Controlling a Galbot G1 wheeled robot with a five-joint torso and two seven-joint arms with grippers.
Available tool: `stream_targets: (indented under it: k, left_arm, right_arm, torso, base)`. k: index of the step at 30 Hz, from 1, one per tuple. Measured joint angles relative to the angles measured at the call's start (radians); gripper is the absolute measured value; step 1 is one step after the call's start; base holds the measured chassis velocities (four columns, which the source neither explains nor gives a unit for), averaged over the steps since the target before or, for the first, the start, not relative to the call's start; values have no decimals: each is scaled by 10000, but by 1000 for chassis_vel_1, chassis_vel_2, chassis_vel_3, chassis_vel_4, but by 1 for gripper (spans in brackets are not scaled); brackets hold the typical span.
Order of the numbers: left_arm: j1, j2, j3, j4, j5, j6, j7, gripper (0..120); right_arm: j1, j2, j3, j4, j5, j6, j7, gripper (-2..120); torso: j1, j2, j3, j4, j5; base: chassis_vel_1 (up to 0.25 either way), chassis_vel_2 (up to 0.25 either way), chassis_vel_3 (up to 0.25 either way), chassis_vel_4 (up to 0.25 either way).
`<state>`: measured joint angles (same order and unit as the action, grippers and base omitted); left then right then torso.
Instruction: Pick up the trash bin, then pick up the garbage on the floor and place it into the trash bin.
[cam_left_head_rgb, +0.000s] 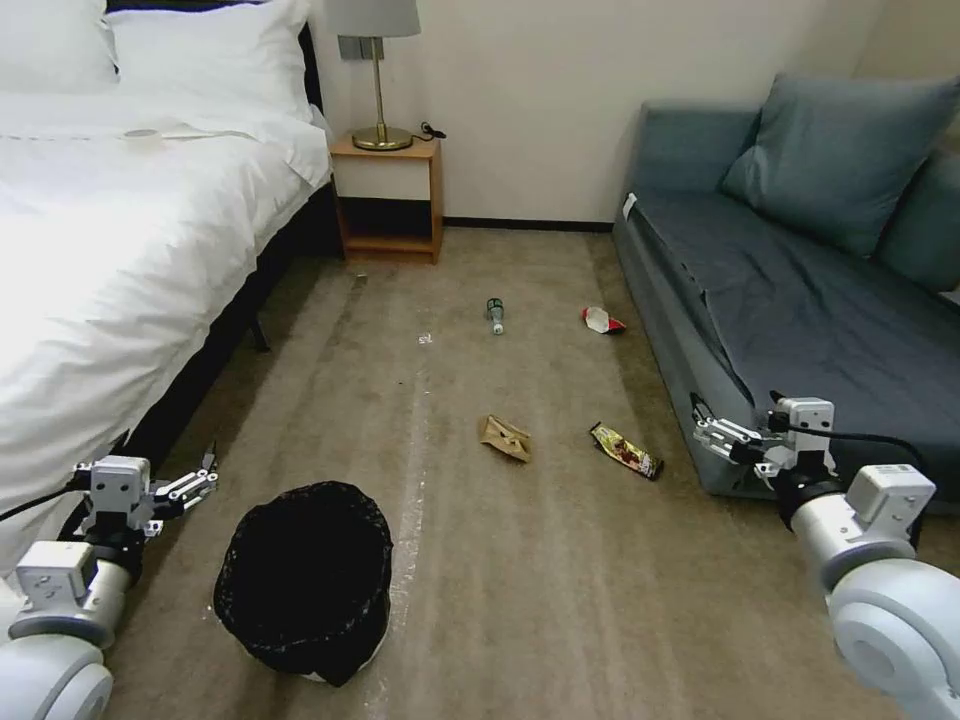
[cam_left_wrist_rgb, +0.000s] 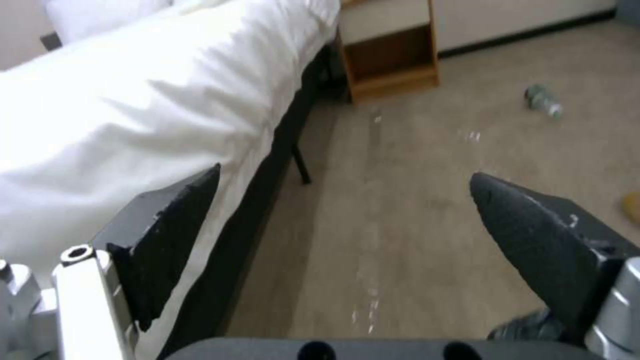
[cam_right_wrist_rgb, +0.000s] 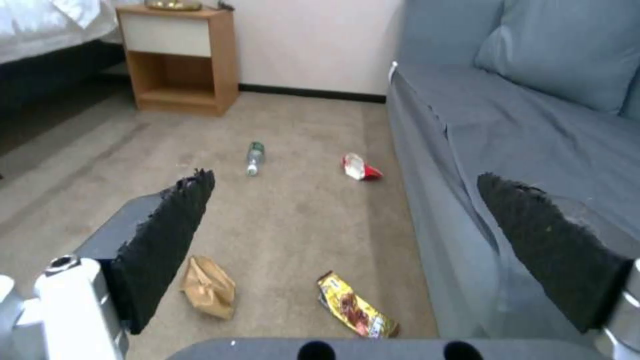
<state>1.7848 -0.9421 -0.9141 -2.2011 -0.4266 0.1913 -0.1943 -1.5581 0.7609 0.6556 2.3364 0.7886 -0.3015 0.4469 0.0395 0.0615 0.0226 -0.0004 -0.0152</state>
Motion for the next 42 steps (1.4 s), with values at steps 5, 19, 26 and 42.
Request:
stream_targets:
  k: [5, 19, 26, 42]
  left_arm:
    - [367, 216, 157, 98, 4, 564, -328, 100]
    - [601, 581, 628, 193, -1183, 3209, -839, 99]
    - [-144, 160, 1348, 706, -1456, 3595, -973, 98]
    - [-2244, -482, 3102, 2225, -1775, 3890, -1321, 98]
  right_arm:
    - [-151, -152, 14, 26, -92, 0, -6, 100]
    - [-531, -74, 83, 253, -398, 47, -18, 100]
    - [-779, 65, 77, 372, -621, 81, -40, 100]
    - [-1344, 472, 173, 638, -1021, 80, -86, 100]
  torso:
    - [0, 1, 0, 2, 0]
    - [0, 0, 0, 0, 1]
    - [0, 0, 0, 0, -1]
    - [0, 0, 0, -2, 0]
  base:
    - [0, 0, 0, 0]
    - [0, 0, 0, 0]
    - [0, 0, 0, 0]
    - [0, 0, 0, 0]
